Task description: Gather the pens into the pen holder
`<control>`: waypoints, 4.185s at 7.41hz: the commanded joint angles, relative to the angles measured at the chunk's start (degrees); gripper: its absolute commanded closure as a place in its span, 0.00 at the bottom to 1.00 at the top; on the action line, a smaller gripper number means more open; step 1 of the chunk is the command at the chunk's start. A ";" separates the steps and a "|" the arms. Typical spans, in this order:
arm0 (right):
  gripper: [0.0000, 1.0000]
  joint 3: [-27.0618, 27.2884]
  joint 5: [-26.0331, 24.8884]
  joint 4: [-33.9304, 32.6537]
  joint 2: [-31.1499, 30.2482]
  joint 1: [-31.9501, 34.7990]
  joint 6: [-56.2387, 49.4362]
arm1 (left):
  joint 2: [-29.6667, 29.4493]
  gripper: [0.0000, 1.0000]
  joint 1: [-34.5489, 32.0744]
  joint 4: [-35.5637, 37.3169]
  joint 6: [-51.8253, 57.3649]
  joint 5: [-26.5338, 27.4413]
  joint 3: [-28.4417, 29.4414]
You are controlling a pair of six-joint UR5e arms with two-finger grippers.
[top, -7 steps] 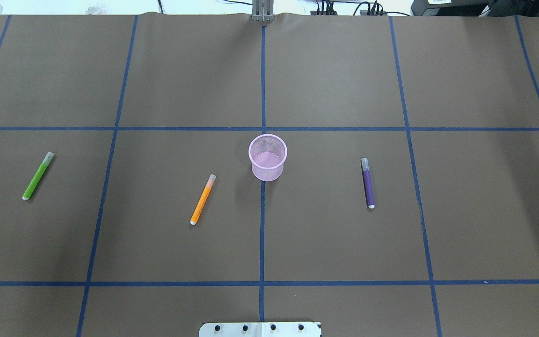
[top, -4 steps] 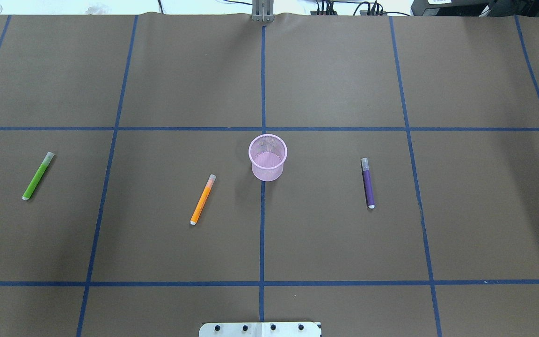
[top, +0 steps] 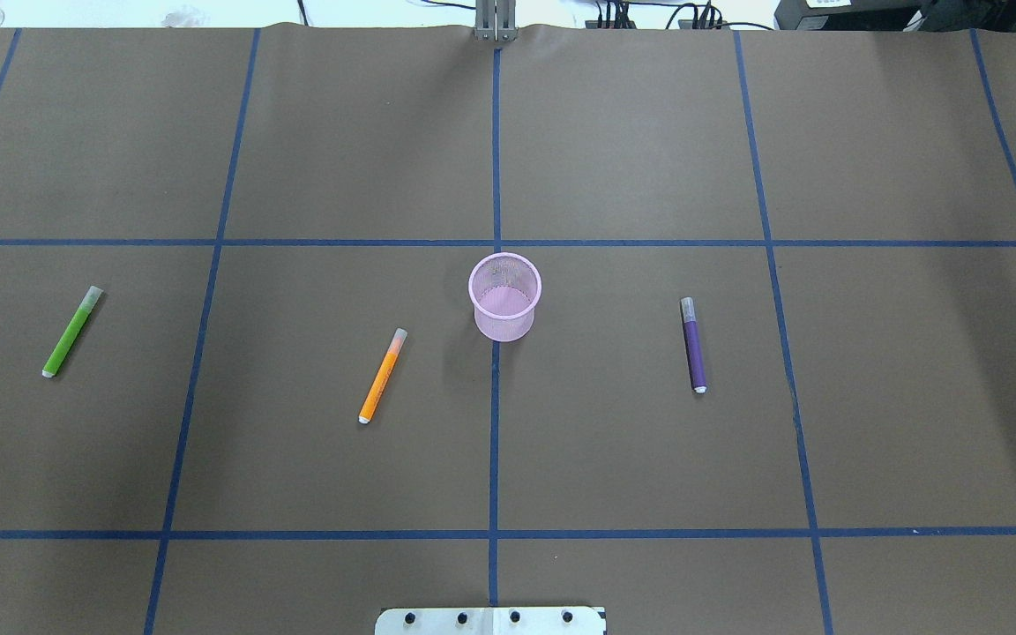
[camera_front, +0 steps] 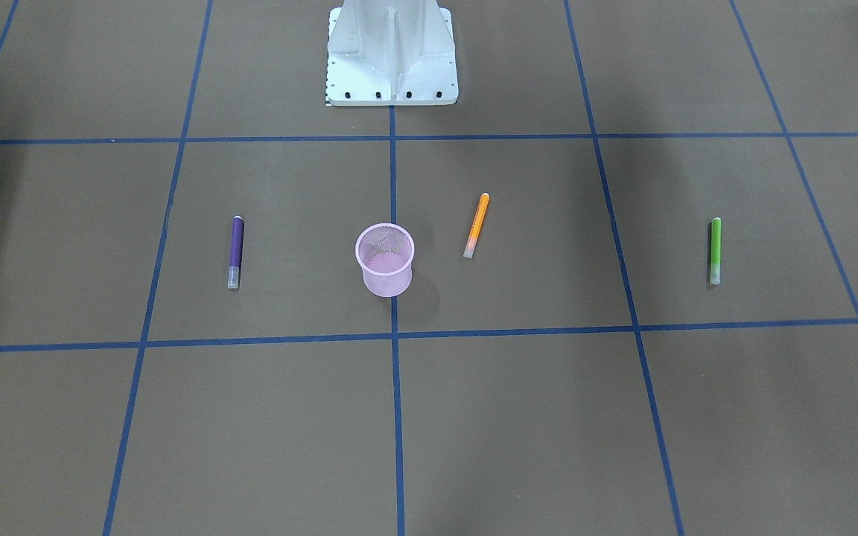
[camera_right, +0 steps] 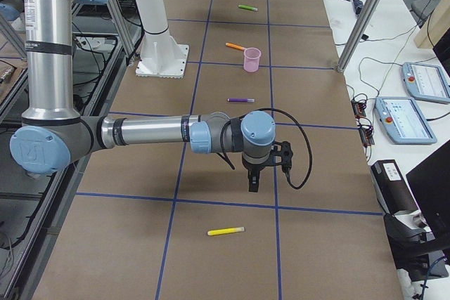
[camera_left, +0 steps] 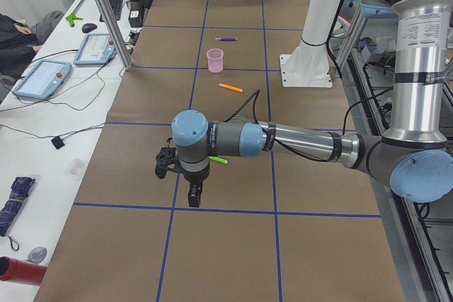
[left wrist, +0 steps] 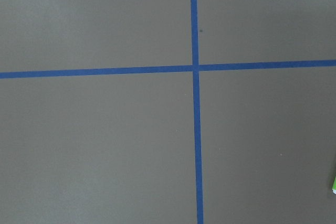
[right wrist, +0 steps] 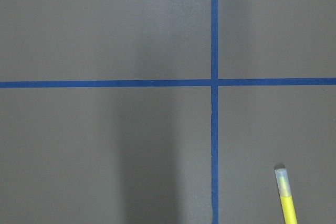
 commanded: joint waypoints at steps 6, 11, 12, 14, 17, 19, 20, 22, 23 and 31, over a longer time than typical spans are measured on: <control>0.00 0.11 -0.95 0.35 -0.16 0.01 -0.09 | -2.43 0.00 10.92 -7.55 -0.20 -2.78 -3.54; 0.00 1.24 -0.42 0.53 0.54 -0.08 0.09 | -2.08 0.00 25.17 -16.87 -24.79 0.36 -3.10; 0.00 1.69 -0.34 0.53 0.72 -0.08 0.09 | -2.16 0.00 28.93 -19.06 -28.82 4.56 -2.58; 0.00 1.52 -0.68 0.53 0.63 -0.16 0.53 | -2.51 0.00 32.74 -25.46 -32.28 7.24 1.88; 0.00 0.99 -0.25 0.44 0.28 -0.16 0.79 | -4.71 0.00 35.47 -33.83 -36.41 9.00 10.33; 0.00 0.99 -0.34 0.26 0.72 -0.34 0.79 | -5.59 0.03 35.91 -33.68 -36.42 9.00 10.88; 0.00 0.99 -0.42 0.26 0.90 -0.43 0.79 | -6.03 0.08 36.52 -33.67 -36.33 9.00 11.31; 0.00 0.90 -0.43 0.09 1.60 -0.95 0.88 | -6.82 0.11 38.54 -33.76 -36.42 12.06 12.36; 0.00 0.90 -0.25 0.09 1.60 -0.95 0.97 | -7.00 0.15 38.72 -33.76 -36.07 12.16 12.72; 0.00 0.81 -0.25 0.00 1.60 -0.95 0.97 | -6.91 0.47 38.72 -34.02 -35.45 12.16 13.07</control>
